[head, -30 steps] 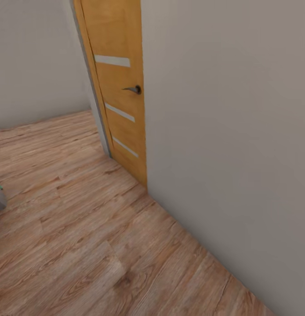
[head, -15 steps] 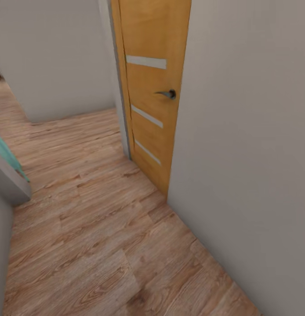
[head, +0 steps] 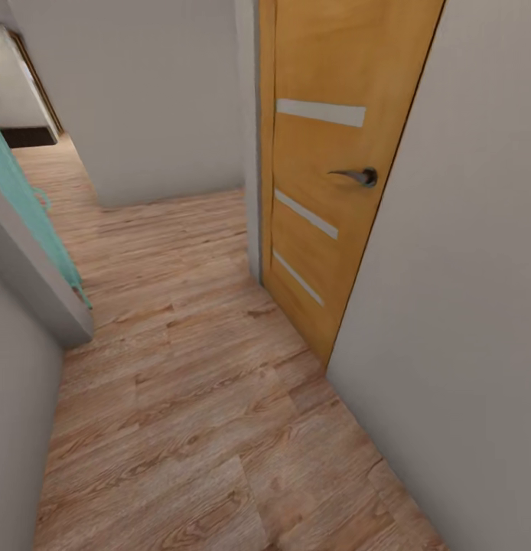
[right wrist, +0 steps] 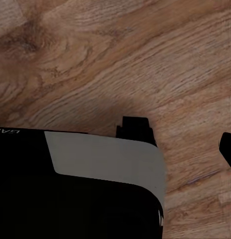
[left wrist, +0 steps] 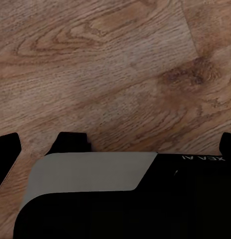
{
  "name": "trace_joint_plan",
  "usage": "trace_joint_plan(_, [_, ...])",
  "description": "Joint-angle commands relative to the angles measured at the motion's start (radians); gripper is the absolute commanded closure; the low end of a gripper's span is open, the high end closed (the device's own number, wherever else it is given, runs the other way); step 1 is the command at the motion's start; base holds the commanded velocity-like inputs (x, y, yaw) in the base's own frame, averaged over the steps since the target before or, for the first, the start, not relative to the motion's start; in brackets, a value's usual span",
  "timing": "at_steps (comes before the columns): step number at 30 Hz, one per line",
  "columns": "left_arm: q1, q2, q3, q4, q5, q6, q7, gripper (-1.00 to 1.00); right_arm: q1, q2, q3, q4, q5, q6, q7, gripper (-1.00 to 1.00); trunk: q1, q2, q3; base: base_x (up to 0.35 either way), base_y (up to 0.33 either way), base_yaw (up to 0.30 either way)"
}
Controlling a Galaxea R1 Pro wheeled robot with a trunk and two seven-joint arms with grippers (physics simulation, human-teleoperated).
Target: Move the two storage containers from the living room to the garage. In the garage, place one container on the floor and stack the other container on top of it (either order is fine).
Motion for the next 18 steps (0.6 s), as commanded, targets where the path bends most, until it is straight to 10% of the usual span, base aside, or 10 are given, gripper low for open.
trace_joint_plan(1, [-0.001,0.0,-0.009,0.001,0.008,-0.004,0.005,-1.0,0.0,-0.001,0.004,-0.002,0.0,0.005,0.001,-1.0,0.0,0.0,0.0,0.301,0.092,0.281])
trace_joint_plan(18, [-0.001,0.0,-0.009,0.001,0.008,-0.004,0.005,-1.0,0.0,-0.001,0.004,-0.002,0.0,0.004,0.0,-1.0,0.0,0.0,0.006,0.301,0.082,0.282])
